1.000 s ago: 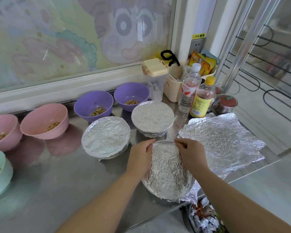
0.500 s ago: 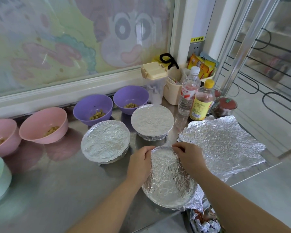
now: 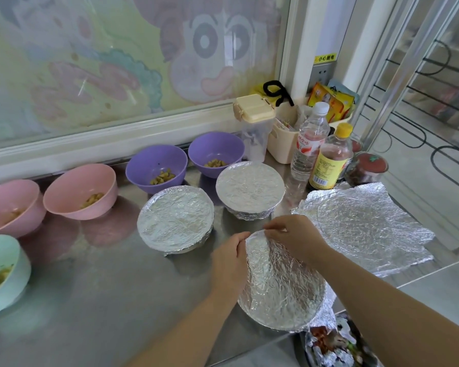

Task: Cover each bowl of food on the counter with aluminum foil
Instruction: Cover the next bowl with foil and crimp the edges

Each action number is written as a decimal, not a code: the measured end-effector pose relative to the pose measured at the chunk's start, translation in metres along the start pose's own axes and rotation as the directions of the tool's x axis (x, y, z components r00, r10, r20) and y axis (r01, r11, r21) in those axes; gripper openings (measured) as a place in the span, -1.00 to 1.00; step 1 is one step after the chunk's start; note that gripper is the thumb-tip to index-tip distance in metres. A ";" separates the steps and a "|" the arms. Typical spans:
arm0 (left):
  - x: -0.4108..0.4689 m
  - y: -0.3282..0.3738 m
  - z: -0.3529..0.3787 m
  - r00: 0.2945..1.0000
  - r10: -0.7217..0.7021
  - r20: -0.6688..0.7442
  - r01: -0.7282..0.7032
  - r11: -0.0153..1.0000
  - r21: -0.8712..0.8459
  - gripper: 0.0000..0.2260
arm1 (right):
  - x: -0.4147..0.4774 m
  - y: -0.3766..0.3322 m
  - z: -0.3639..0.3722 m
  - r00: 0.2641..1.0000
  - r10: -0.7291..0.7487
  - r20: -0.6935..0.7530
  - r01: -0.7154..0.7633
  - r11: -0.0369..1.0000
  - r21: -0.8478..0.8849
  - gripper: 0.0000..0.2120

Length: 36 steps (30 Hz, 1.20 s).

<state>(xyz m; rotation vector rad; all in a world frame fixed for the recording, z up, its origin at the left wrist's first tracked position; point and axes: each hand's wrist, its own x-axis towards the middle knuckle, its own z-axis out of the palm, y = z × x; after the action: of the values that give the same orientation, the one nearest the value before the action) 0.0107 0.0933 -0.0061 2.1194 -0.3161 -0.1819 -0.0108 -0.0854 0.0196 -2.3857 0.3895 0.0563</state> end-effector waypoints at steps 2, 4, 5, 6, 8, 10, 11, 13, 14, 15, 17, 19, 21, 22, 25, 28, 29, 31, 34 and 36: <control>-0.001 -0.001 0.001 1.000 -0.002 -0.008 0.002 1.000 -0.006 -0.74 | 0.003 -0.006 0.001 0.998 -0.030 0.055 0.031 0.999 -0.014 -0.87; -0.002 -0.002 0.003 1.000 -0.011 -0.023 0.011 1.000 -0.012 -0.73 | 0.007 -0.013 0.005 0.994 -0.064 0.090 0.068 0.997 -0.047 -0.91; -0.002 -0.002 0.003 0.999 -0.024 -0.034 0.023 0.999 -0.026 -0.73 | 0.009 -0.015 0.007 0.992 -0.073 0.104 0.080 0.995 -0.061 -0.91; -0.003 -0.001 0.003 0.998 -0.038 -0.042 0.036 0.998 -0.045 -0.73 | 0.010 -0.016 0.008 0.990 -0.076 0.121 0.085 0.994 -0.070 -0.90; -0.005 0.000 0.003 0.997 -0.062 -0.048 0.058 0.996 -0.074 -0.73 | 0.012 -0.018 0.008 0.983 -0.092 0.159 0.110 0.988 -0.110 -0.89; -0.009 0.003 0.004 0.995 -0.079 -0.059 0.073 0.994 -0.087 -0.72 | 0.010 -0.023 0.005 0.977 -0.110 0.182 0.139 0.979 -0.152 -0.88; -0.012 0.004 0.004 0.993 -0.091 -0.074 0.085 0.993 -0.088 -0.72 | 0.009 -0.025 0.003 0.976 -0.110 0.186 0.142 0.975 -0.169 -0.87; -0.018 0.006 0.004 0.983 -0.138 -0.124 0.125 0.986 -0.111 -0.72 | 0.003 -0.027 -0.003 0.983 -0.099 0.153 0.127 0.975 -0.184 -0.79; -0.022 0.005 0.005 0.974 -0.177 -0.144 0.158 0.978 -0.135 -0.71 | -0.002 -0.025 -0.007 0.993 -0.072 0.090 0.086 0.984 -0.158 -0.73; -0.028 0.006 0.005 0.966 -0.213 -0.145 0.190 0.970 -0.153 -0.69 | -0.007 -0.020 -0.011 1.000 -0.024 -0.006 0.024 0.994 -0.109 -0.68; -0.036 0.005 0.005 0.971 -0.198 -0.137 0.176 0.972 -0.153 -0.66 | -0.020 -0.008 -0.015 0.980 0.087 -0.180 -0.087 0.996 0.007 -0.66; -0.035 0.005 0.000 0.984 -0.100 -0.146 0.086 0.991 -0.101 -0.65 | -0.034 0.002 -0.012 0.960 0.154 -0.234 -0.144 0.988 0.058 -0.70; -0.021 0.009 -0.005 0.995 -0.005 -0.099 0.002 0.999 -0.037 -0.65 | -0.040 0.007 -0.006 0.953 0.196 -0.232 -0.182 0.980 0.081 -0.72; -0.012 0.011 -0.007 0.999 0.029 -0.031 -0.029 1.000 -0.009 -0.66 | -0.039 0.008 -0.003 0.952 0.204 -0.230 -0.189 0.978 0.085 -0.73; 0.010 0.017 -0.008 0.981 0.093 0.172 -0.106 0.992 0.068 -0.68 | -0.030 0.011 0.003 0.949 0.204 -0.241 -0.188 0.978 0.090 -0.78; 0.022 0.014 -0.007 0.978 0.088 0.191 -0.107 0.990 0.089 -0.72 | -0.023 0.014 0.005 0.940 0.214 -0.265 -0.188 0.975 0.121 -0.83; 0.024 0.012 -0.007 0.980 0.082 0.181 -0.099 0.991 0.089 -0.73 | -0.022 0.015 0.006 0.938 0.221 -0.266 -0.190 0.972 0.138 -0.86; 0.026 0.009 -0.006 0.983 0.069 0.168 -0.083 0.994 0.076 -0.74 | -0.020 0.016 0.007 0.941 0.225 -0.253 -0.194 0.971 0.140 -0.89; 0.023 0.006 -0.004 0.986 0.068 0.154 -0.079 0.995 0.068 -0.76 | -0.016 0.017 0.006 0.960 0.199 -0.196 -0.188 0.979 0.073 -0.89; 0.021 0.004 -0.003 0.987 0.067 0.144 -0.078 0.994 0.072 -0.77 | -0.012 0.016 0.002 0.975 0.156 -0.157 -0.150 0.987 0.049 -0.88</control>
<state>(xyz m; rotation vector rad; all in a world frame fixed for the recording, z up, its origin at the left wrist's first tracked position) 0.0308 0.0877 -0.0015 2.1719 -0.4905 -0.2817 -0.0271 -0.0920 0.0090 -2.3272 0.6452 -0.0729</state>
